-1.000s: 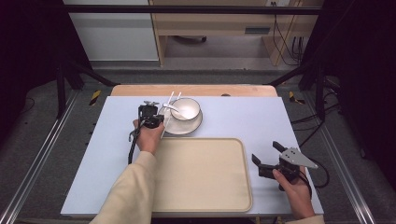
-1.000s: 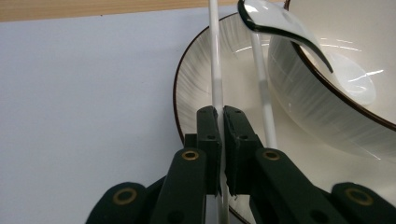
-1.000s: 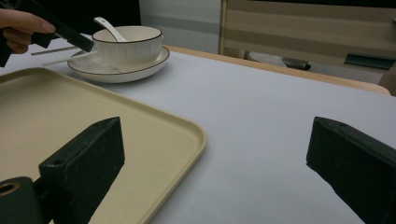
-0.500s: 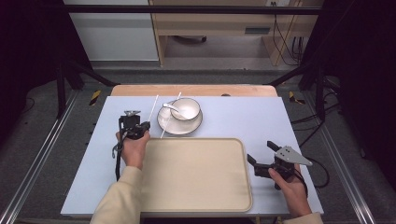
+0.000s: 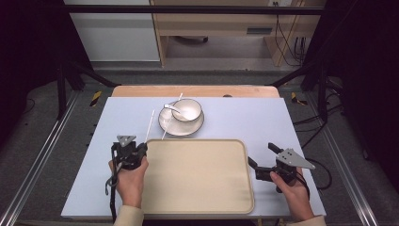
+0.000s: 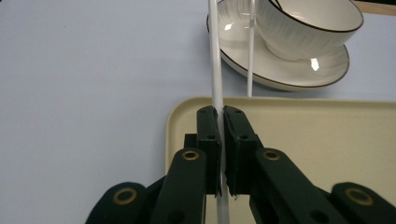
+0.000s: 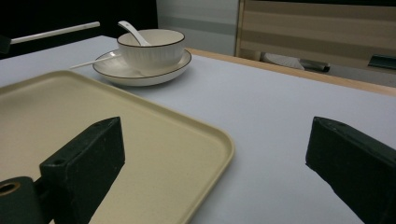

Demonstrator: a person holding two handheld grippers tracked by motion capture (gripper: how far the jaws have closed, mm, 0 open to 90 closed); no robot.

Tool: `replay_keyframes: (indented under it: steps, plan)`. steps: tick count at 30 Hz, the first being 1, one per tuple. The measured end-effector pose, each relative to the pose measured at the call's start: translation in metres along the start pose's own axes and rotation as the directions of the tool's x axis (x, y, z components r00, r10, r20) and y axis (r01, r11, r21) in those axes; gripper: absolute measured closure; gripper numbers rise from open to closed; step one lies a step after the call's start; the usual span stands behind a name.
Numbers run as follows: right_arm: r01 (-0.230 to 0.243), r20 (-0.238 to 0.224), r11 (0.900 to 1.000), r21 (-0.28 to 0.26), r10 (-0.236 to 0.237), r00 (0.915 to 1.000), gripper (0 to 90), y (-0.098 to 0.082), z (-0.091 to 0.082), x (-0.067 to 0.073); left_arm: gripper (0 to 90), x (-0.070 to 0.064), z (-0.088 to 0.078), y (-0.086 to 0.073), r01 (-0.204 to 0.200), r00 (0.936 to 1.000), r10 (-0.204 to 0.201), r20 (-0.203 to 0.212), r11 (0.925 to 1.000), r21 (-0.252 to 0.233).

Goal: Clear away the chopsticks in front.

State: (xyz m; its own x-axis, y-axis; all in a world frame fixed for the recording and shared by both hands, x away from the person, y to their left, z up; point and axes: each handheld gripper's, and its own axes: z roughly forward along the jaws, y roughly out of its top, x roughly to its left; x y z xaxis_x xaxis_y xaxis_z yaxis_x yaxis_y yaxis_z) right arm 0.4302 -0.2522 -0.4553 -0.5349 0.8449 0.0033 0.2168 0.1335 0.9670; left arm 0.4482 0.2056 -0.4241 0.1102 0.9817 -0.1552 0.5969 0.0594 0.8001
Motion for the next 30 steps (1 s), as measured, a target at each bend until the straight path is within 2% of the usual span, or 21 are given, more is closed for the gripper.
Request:
replay_keyframes:
  steps: [1,2,3,6,7,9,14,21,30]
  plan:
    - [0.002,-0.004,1.000,0.003,-0.002,1.0000,4.5,0.000,0.001,0.002,85.3,0.001,-0.004,-0.007,0.017,0.9998,-0.017,0.011,0.9998,0.004]
    - [0.008,-0.010,1.000,0.009,-0.008,0.9999,4.5,0.000,0.003,0.003,85.3,0.001,-0.008,-0.015,0.005,1.0000,-0.005,0.000,0.9999,0.014]
    - [0.008,-0.010,1.000,0.009,-0.008,0.9999,4.5,0.000,0.003,0.003,85.3,0.001,-0.008,-0.015,0.005,1.0000,-0.005,0.000,0.9999,0.014]
    - [0.013,-0.011,1.000,0.012,-0.013,0.9999,4.5,0.000,0.005,0.003,85.3,-0.003,-0.014,-0.029,0.007,1.0000,-0.007,-0.002,0.9999,0.012]
    - [0.013,-0.009,1.000,0.015,-0.013,0.9999,4.5,-0.001,0.005,0.002,85.3,-0.006,-0.017,-0.033,0.000,1.0000,0.000,-0.005,0.9999,0.013]
    - [0.008,-0.008,1.000,0.014,-0.008,0.9999,4.5,-0.001,0.004,0.002,85.3,-0.011,-0.020,-0.041,0.011,0.9999,-0.011,0.004,0.9999,0.009]
    - [0.005,-0.005,1.000,0.009,-0.005,1.0000,4.5,0.000,0.001,0.000,85.3,-0.014,-0.021,-0.050,0.027,0.9996,-0.028,0.004,0.9995,0.014]
    - [0.005,-0.012,1.000,0.010,-0.005,0.9999,4.5,0.000,0.002,0.002,85.3,-0.016,-0.020,-0.070,0.036,0.9993,-0.035,-0.013,0.9986,0.040]
    - [0.004,-0.012,1.000,0.011,-0.004,0.9999,4.5,0.000,0.001,0.001,85.3,-0.014,-0.025,-0.078,0.046,0.9983,-0.044,-0.038,0.9977,0.050]
